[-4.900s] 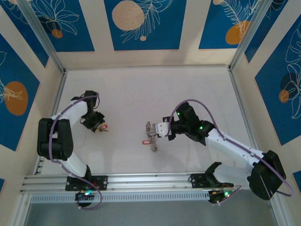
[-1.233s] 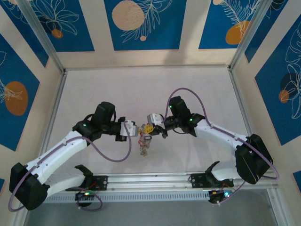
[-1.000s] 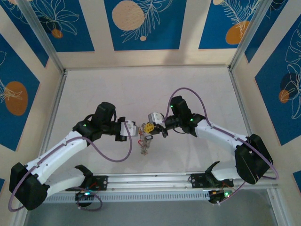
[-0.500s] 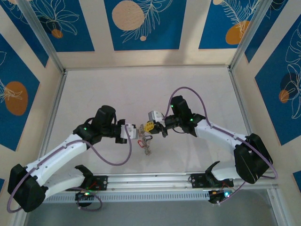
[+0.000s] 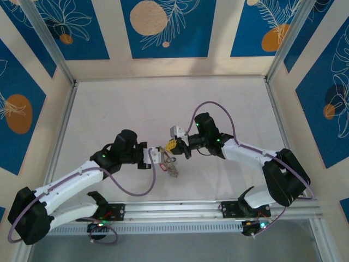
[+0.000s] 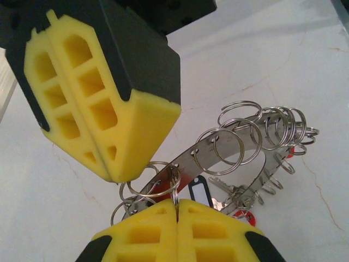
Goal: Put the keys on the keyring
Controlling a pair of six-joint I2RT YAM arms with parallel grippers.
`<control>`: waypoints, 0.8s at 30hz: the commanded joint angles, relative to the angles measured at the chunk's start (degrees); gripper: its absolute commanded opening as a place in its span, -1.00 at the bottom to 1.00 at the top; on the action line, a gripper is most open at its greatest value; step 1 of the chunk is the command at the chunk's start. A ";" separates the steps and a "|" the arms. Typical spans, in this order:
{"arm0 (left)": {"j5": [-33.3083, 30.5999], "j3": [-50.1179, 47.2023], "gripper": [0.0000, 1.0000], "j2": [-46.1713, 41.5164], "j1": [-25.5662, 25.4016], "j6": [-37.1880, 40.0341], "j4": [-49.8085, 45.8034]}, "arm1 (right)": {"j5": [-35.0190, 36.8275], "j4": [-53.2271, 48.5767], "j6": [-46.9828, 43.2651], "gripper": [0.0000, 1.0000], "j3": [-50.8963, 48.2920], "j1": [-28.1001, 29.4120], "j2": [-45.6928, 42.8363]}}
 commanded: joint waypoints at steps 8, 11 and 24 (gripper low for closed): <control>-1.46 -0.35 -1.00 2.83 -1.46 -2.22 5.38 | 6.95 2.76 7.09 -1.00 -1.26 0.32 2.75; -2.44 -0.41 -1.00 4.81 -1.42 -2.91 6.19 | 7.99 3.18 7.88 -1.00 -2.27 0.25 2.84; -2.30 -0.44 -1.00 8.07 -1.46 -4.56 8.73 | 9.55 6.27 9.30 -1.00 -5.37 -1.99 0.44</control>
